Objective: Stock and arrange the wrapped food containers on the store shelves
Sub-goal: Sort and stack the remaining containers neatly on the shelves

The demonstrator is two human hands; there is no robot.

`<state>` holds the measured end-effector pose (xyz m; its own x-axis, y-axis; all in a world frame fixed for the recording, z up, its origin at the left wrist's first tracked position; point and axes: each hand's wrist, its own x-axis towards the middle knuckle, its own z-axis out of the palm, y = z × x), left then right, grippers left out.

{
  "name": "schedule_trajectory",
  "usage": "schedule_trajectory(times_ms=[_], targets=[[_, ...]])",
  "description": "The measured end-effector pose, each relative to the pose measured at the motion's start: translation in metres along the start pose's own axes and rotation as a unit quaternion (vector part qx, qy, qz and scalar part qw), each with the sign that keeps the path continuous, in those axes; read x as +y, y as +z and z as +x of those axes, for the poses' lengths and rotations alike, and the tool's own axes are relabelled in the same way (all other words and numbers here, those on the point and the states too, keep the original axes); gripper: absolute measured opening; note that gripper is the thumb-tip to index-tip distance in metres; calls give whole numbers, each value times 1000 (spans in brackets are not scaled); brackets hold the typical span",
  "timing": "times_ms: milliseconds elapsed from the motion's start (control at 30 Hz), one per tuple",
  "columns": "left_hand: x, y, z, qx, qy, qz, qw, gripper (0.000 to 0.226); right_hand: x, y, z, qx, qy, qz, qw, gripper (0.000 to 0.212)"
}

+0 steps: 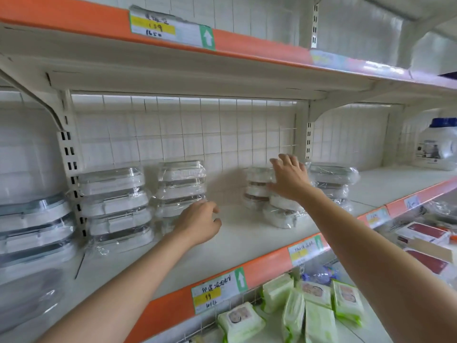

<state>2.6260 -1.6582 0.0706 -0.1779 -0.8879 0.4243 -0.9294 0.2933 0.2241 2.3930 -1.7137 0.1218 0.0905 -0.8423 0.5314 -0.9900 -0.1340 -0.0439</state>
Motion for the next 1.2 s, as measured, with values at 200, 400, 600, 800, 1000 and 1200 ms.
schedule_trajectory(times_ms=[200, 400, 600, 800, 1000, 1200], targets=[[22, 3, -3, 31, 23, -38, 999, 26, 34, 8, -17, -67, 65, 32, 995, 83], [34, -12, 0, 53, -43, -188, 980, 15, 11, 4, -35, 74, 5, 14, 997, 59], [48, -25, 3, -40, -200, -566, 799, 26, -32, 2, -62, 30, -204, 246, 947, 67], [20, -18, -8, 26, -235, -526, 817, 13, 14, 7, -45, -58, 0, 124, 991, 70], [-26, -22, -23, -14, -257, -327, 909, 27, 31, 30, -46, -68, 33, 26, 997, 65], [-23, -19, -23, 21, -129, -101, 986, 29, 23, 20, -48, 12, 11, 223, 975, 46]])
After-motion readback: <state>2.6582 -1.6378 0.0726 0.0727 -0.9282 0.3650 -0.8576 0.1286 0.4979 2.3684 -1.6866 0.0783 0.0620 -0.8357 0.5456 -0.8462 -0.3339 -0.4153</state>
